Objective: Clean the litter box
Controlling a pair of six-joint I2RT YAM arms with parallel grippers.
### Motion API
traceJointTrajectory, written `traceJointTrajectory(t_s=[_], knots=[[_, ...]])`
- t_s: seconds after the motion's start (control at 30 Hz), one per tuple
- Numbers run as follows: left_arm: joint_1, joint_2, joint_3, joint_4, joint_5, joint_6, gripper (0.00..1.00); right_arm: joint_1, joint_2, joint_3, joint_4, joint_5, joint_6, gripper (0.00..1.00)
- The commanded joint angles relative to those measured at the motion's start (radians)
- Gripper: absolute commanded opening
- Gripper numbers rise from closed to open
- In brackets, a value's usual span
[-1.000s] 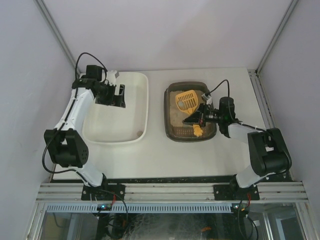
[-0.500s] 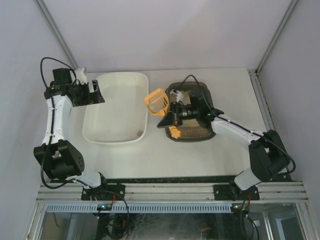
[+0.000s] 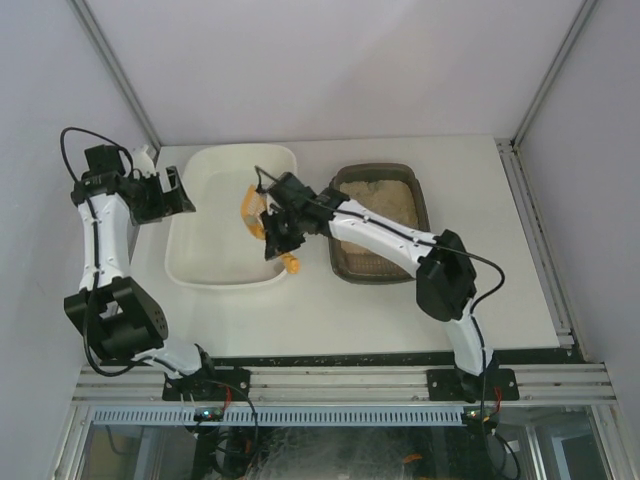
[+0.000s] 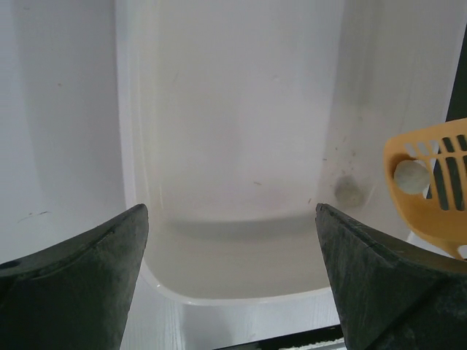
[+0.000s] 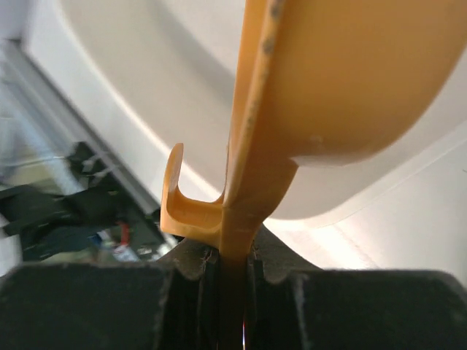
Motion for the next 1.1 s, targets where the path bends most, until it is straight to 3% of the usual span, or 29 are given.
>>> traceJointTrajectory(t_s=[0.0, 0.2, 0.5, 0.6, 0.8, 0.87, 1.07], knots=[[0.018, -0.072, -0.003, 0.025, -0.058, -0.025, 1.0, 0.089, 0.069, 0.15, -0.271, 0.361, -0.173, 0.0], [0.04, -0.088, 0.018, 0.024, -0.105, -0.026, 1.0, 0.191, 0.164, 0.294, -0.421, 0.746, -0.28, 0.0], [0.039, -0.153, -0.067, 0.094, -0.14, -0.013, 1.0, 0.263, 0.182, 0.312, -0.446, 1.005, -0.364, 0.0], [0.04, -0.113, -0.021, 0.03, -0.139, -0.013, 1.0, 0.272, 0.167, 0.31, -0.434, 1.002, -0.378, 0.0], [0.037, -0.068, 0.029, -0.036, 0.009, 0.045, 1.0, 0.252, 0.102, 0.311, -0.451, 0.943, -0.332, 0.0], [0.013, -0.054, 0.06, -0.067, 0.072, 0.061, 1.0, 0.208, 0.019, 0.271, -0.456, 0.858, -0.286, 0.0], [-0.196, 0.003, 0.151, -0.024, 0.02, 0.027, 1.0, -0.034, -0.336, -0.098, -0.372, 0.48, -0.165, 0.0]])
